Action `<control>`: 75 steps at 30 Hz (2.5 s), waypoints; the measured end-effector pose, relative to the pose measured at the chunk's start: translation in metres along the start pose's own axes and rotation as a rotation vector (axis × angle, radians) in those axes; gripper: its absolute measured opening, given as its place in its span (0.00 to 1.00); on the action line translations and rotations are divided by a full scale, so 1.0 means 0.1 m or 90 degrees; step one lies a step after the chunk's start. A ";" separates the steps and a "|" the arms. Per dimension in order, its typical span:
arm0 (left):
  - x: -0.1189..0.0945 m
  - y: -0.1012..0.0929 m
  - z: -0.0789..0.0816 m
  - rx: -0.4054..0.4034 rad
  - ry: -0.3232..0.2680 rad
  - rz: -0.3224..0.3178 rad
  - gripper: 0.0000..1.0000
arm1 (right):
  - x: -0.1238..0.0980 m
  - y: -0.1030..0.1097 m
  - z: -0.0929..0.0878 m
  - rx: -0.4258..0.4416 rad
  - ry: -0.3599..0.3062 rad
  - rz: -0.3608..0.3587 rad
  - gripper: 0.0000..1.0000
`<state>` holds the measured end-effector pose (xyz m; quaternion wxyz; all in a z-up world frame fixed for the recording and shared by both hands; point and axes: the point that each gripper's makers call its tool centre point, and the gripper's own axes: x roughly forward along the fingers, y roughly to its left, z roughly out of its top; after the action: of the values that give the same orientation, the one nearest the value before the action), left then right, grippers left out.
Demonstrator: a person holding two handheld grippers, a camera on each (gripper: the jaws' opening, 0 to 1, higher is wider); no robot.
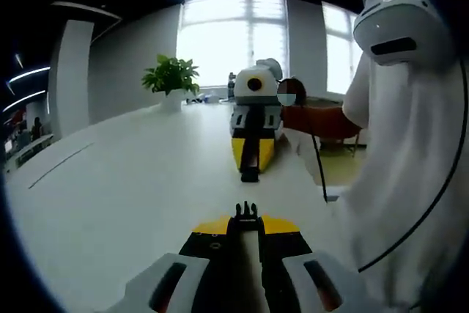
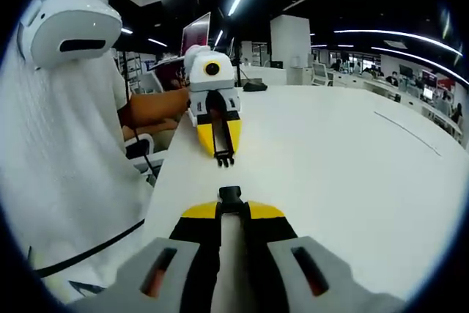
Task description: Snap the two parts of the plastic buckle together until the buckle closes and remains connected.
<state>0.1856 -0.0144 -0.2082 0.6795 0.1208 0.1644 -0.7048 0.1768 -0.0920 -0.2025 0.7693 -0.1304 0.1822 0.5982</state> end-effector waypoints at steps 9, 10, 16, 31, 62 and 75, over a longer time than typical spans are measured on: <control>0.05 -0.01 0.02 0.010 -0.002 -0.019 0.12 | 0.07 -0.02 0.04 -0.007 0.003 0.002 0.13; 0.06 0.00 0.03 0.011 -0.002 -0.019 0.12 | 0.08 -0.02 0.04 -0.009 0.003 0.002 0.13; 0.06 0.00 0.03 0.008 -0.003 -0.012 0.14 | 0.09 -0.03 0.04 -0.008 -0.003 0.003 0.13; 0.06 0.00 0.03 0.003 -0.002 0.004 0.12 | 0.10 -0.03 0.04 -0.014 0.000 -0.003 0.13; 0.08 0.00 0.04 0.011 -0.022 0.000 0.11 | 0.23 0.00 0.10 -0.021 -0.005 0.002 0.12; 0.09 -0.01 0.04 0.013 -0.026 -0.003 0.11 | 0.31 0.01 0.13 -0.029 -0.001 0.007 0.12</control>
<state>0.1847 -0.0237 -0.2081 0.6798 0.1126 0.1436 -0.7103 0.1843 -0.0592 -0.2043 0.7628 -0.1464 0.1689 0.6068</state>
